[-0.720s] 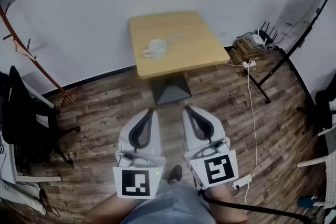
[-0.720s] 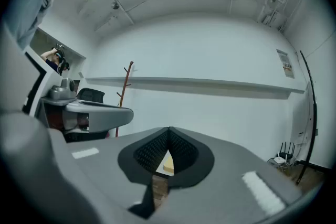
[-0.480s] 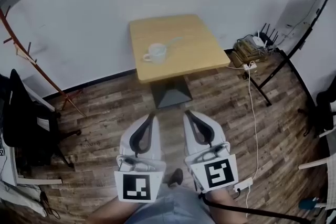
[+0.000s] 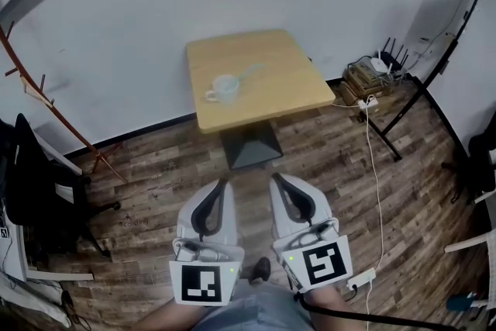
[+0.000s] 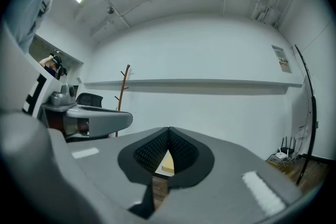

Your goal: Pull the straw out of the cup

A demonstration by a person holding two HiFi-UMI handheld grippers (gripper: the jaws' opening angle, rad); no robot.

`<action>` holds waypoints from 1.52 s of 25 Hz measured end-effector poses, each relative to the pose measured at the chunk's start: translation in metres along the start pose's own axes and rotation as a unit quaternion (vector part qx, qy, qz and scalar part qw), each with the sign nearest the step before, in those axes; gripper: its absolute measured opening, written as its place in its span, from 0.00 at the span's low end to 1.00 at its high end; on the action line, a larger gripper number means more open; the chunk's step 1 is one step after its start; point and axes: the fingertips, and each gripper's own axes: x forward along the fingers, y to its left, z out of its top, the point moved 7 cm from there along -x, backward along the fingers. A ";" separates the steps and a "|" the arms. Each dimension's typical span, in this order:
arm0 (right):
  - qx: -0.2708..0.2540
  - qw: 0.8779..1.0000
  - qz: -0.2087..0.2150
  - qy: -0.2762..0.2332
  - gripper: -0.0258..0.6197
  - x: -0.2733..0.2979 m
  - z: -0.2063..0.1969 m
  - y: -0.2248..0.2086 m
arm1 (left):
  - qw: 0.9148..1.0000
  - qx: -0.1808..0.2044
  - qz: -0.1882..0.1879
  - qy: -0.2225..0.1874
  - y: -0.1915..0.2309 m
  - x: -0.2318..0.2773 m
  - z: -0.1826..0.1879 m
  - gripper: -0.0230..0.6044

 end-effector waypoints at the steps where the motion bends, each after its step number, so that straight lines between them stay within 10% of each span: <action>1: 0.000 1.000 0.002 0.001 0.05 -0.002 -0.001 -0.003 | 1.000 0.000 0.000 0.002 -0.003 0.001 0.000 0.07; 20: 0.031 0.998 0.056 0.011 0.05 -0.010 -0.025 -0.038 | 0.999 0.015 0.040 0.028 -0.038 0.014 -0.015 0.07; 38: 0.042 0.997 0.050 0.046 0.05 0.133 -0.055 -0.085 | 0.998 -0.007 0.026 0.052 0.046 0.148 -0.045 0.07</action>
